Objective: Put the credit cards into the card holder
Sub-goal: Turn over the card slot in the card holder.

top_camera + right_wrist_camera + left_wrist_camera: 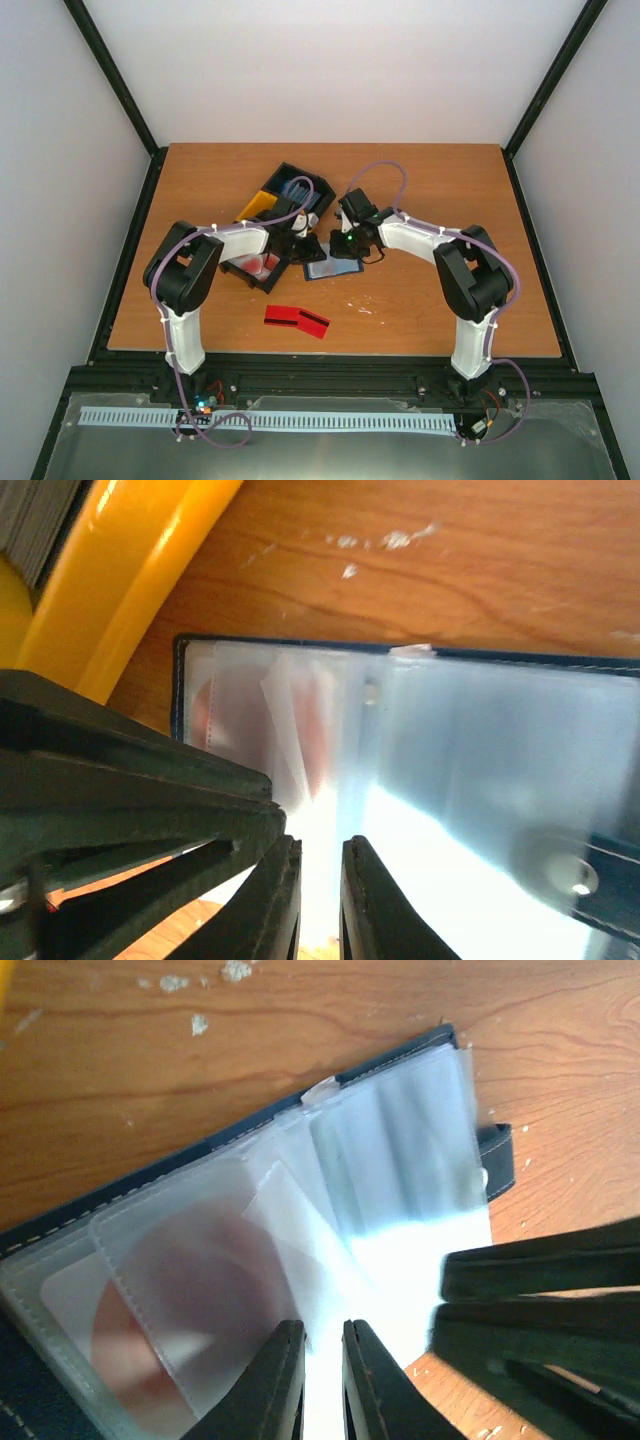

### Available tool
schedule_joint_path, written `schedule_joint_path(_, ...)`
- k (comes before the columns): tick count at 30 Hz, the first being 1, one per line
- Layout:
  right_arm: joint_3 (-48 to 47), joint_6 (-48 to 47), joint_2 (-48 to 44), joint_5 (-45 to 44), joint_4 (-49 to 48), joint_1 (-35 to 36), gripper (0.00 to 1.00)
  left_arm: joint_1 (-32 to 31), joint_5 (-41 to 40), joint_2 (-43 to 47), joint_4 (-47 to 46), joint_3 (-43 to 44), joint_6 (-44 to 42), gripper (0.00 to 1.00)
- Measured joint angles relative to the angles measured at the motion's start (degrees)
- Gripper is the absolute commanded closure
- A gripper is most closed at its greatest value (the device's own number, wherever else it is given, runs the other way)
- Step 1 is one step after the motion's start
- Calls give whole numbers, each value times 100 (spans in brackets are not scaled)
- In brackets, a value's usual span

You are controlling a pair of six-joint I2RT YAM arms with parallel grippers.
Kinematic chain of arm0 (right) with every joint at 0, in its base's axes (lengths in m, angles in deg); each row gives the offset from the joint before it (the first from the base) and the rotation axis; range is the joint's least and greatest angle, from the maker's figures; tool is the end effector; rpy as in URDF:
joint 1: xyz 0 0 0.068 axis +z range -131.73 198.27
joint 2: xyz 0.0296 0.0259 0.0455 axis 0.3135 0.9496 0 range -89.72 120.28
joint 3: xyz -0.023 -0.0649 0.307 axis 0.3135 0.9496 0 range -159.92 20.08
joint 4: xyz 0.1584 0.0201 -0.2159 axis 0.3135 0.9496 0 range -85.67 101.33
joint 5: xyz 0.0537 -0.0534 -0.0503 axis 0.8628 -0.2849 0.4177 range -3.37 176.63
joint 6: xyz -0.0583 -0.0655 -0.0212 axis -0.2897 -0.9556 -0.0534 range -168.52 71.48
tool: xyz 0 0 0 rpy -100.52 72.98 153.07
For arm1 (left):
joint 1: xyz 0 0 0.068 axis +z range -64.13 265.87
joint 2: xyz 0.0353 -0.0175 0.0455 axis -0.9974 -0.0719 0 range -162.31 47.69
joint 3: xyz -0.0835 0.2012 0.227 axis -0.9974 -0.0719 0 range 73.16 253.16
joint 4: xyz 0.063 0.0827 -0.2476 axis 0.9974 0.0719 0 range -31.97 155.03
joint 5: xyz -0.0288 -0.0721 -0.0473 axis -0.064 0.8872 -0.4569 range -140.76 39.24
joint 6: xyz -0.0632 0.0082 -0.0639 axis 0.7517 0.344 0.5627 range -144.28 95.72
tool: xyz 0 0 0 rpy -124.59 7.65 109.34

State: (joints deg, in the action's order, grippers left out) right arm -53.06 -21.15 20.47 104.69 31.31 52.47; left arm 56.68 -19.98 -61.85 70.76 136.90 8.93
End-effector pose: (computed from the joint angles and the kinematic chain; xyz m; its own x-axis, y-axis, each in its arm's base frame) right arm 0.3414 0.2621 0.1619 -0.9577 -0.1222 -0.2607 -0.2323 0.8629 0.4489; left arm 0.3435 -0.2392 0.1414 -0.9802 0.0087 -0.1978 0.1380 0.7463 -0.6512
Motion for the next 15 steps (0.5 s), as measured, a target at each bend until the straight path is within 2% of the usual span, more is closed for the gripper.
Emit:
schedule_joint_path(6, 68, 96, -356, -553, 79, -15, 85, -22, -323, -70, 245, 96, 9, 87)
schedule_joint_path(15, 201, 131, -177, -872, 424, -15, 84, -26, -704, -4, 573, 184, -81, 87)
